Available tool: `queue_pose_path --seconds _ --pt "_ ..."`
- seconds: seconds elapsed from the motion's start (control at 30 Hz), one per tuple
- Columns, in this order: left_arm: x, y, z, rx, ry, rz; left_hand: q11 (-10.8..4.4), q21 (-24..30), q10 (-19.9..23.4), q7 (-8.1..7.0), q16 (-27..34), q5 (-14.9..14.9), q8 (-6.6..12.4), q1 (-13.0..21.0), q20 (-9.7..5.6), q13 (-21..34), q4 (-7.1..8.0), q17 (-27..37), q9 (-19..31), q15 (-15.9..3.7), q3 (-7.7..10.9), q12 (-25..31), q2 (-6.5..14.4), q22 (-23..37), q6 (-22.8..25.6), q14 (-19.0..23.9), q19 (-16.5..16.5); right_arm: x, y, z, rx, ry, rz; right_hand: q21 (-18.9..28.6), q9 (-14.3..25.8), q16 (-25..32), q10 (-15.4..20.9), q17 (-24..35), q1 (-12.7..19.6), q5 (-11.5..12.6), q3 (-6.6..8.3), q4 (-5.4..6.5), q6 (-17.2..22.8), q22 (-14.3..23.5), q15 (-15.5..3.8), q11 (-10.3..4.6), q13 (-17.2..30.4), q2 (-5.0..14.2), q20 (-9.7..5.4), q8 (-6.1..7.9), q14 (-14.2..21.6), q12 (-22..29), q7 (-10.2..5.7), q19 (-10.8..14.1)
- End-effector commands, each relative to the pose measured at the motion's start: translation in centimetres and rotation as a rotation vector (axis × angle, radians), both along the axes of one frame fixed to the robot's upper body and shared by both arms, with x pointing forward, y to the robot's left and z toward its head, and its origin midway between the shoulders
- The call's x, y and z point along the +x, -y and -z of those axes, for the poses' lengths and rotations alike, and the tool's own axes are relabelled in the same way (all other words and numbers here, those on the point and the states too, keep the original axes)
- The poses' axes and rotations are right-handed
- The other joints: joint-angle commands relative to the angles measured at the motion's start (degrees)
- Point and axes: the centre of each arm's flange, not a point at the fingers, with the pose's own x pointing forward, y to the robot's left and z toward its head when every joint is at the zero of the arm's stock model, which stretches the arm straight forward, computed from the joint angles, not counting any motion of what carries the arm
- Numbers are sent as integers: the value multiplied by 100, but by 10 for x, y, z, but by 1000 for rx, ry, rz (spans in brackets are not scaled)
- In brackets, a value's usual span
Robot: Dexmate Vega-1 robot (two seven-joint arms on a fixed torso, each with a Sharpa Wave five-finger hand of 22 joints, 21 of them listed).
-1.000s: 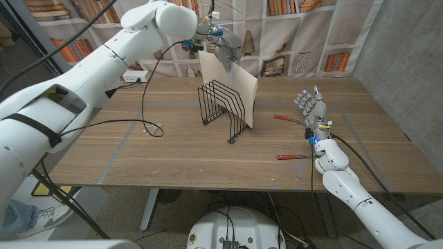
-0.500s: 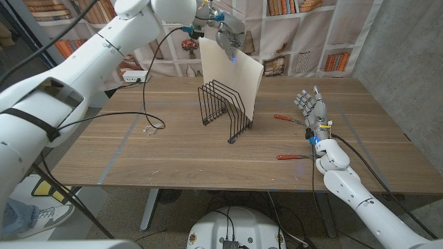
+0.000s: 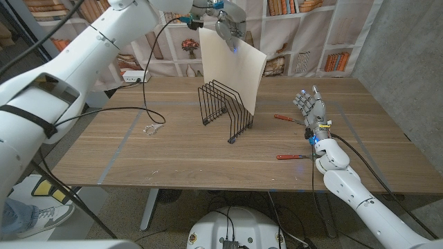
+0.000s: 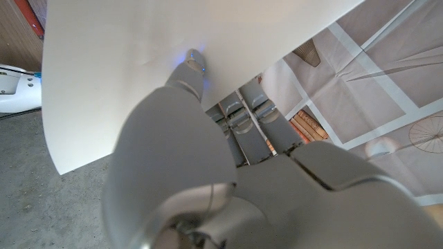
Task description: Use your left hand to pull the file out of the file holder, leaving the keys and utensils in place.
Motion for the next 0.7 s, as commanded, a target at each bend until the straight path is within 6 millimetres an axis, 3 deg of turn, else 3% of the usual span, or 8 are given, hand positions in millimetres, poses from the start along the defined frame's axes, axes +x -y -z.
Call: queue_pose_path --seconds 0.03,0.7 --pt "-10 -5 -13 -29 18 16 -44 0 28 -46 -19 11 -10 -29 -43 33 33 29 33 -66 -12 15 34 14 45 65 -22 -2 -3 -2 -3 2 4 -14 30 -19 49 18 18 21 19 -25 36 12 -3 -17 6 18 -67 29 41 8 12 30" --pt "-17 -11 -34 -74 40 23 -70 18 53 -81 -22 3 -24 -54 -61 127 48 55 42 -71 -34 10 21 13 37 92 0 4 -8 -7 0 12 4 -60 31 -31 56 20 21 20 13 -32 48 14 -1 -16 7 32 -63 23 50 -1 20 63"
